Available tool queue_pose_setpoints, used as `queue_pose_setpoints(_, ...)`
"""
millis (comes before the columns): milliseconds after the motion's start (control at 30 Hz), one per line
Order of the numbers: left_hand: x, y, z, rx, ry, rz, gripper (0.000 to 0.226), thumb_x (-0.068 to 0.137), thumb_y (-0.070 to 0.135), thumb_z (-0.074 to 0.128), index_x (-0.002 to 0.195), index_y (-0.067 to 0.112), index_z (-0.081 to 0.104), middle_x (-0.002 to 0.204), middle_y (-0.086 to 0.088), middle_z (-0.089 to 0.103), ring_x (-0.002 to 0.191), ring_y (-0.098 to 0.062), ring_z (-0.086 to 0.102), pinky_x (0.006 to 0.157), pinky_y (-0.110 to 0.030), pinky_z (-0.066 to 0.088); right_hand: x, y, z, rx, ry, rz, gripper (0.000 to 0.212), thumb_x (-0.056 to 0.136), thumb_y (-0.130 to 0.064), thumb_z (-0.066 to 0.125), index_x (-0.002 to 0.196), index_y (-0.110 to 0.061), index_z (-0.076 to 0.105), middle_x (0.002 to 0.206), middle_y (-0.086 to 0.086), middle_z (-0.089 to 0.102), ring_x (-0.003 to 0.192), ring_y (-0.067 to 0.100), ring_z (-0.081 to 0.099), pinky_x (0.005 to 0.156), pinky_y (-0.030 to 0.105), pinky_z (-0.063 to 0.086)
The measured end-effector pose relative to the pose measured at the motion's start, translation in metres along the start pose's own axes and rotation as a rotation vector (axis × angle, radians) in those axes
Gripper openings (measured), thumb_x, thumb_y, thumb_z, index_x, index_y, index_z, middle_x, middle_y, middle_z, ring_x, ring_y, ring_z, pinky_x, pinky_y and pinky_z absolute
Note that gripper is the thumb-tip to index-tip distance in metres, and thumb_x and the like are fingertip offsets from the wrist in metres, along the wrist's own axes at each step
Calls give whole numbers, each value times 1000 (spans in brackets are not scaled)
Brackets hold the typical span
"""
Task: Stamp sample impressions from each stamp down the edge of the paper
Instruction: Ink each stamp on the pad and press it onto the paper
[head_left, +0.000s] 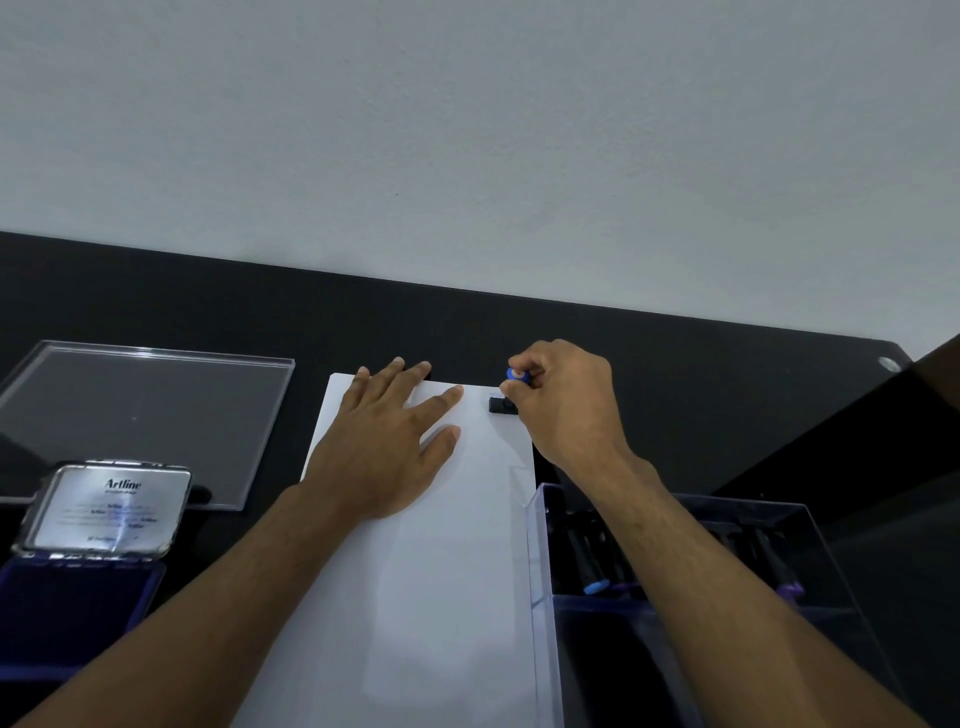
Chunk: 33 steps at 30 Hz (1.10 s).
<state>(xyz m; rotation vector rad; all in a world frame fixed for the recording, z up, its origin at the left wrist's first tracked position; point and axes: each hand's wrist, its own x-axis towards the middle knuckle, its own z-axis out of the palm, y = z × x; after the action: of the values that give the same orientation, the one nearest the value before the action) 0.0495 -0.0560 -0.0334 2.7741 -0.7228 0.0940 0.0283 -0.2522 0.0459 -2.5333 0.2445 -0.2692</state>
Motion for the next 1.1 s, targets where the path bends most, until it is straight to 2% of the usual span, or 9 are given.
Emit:
queue_pose_setpoints(167, 0, 0, 0, 1, -9, -5, 71, 92, 67, 9, 153, 42, 36, 165, 0, 26, 155, -24, 13, 126, -47, 4, 0, 1, 0, -24, -23, -10, 17, 88, -20, 73, 105, -17, 72, 105, -2, 67, 86, 9, 64, 85, 20, 53)
queue_pose_setpoints(400, 0, -1, 1, 2, -3, -4, 69, 93, 66, 11, 152, 42, 38, 164, -1, 28, 154, -25, 15, 126, -47, 5, 2, 1, 0, -34, -27, 2, 18, 88, -21, 73, 106, -18, 72, 107, -3, 67, 87, 8, 63, 80, 14, 46)
queue_pose_setpoints(667, 0, -2, 3, 5, 7, 2, 66, 95, 65, 14, 151, 41, 39, 164, -1, 29, 154, -25, 16, 126, -47, 6, 1, 0, 0, -14, -26, 12, 18, 86, -20, 75, 104, -19, 73, 104, -2, 68, 86, 10, 65, 85, 21, 54)
queue_pose_setpoints(1100, 0, 0, 1, -4, -8, -4, 72, 92, 67, 7, 153, 41, 36, 166, 1, 24, 155, -23, 12, 126, -47, 5, -1, -1, -1, 39, -11, 20, 21, 88, -19, 74, 108, -17, 73, 106, -2, 69, 88, 9, 65, 89, 25, 55)
